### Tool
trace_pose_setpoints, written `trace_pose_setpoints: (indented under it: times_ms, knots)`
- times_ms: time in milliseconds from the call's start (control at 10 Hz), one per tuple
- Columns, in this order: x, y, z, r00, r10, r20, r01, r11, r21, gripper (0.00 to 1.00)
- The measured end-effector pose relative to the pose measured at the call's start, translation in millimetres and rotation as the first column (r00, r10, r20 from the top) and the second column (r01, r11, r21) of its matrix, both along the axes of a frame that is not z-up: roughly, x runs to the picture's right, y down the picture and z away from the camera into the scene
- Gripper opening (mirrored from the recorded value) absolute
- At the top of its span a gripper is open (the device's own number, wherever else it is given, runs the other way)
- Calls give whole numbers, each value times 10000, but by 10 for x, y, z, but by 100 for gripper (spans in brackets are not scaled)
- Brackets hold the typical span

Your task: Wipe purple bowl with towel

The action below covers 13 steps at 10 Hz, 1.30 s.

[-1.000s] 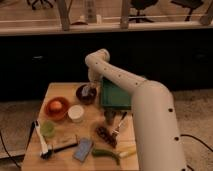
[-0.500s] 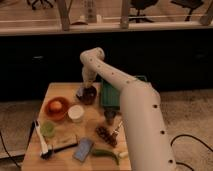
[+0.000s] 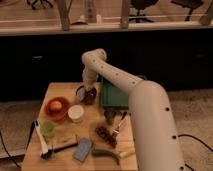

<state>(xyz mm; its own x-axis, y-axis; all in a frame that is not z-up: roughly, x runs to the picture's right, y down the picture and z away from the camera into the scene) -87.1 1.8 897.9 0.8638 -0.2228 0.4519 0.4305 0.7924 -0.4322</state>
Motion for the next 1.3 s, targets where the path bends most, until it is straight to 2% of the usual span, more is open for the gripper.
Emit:
trace_pose_setpoints:
  times_ms: [400, 700, 900, 1100, 1300]
  knots:
    - [452, -22, -40, 9935, 105, -1131, -85, 9998, 180, 0]
    - [415, -241, 168, 9851, 391, -1674, -294, 9977, 604, 0]
    - [248, -318, 254, 9872, 459, -1528, -346, 9965, 760, 0]
    - [-25, -319, 315, 9963, 315, -804, -260, 9973, 685, 0]
    - [-127, -283, 292, 9999, 89, 64, -92, 9988, 482, 0]
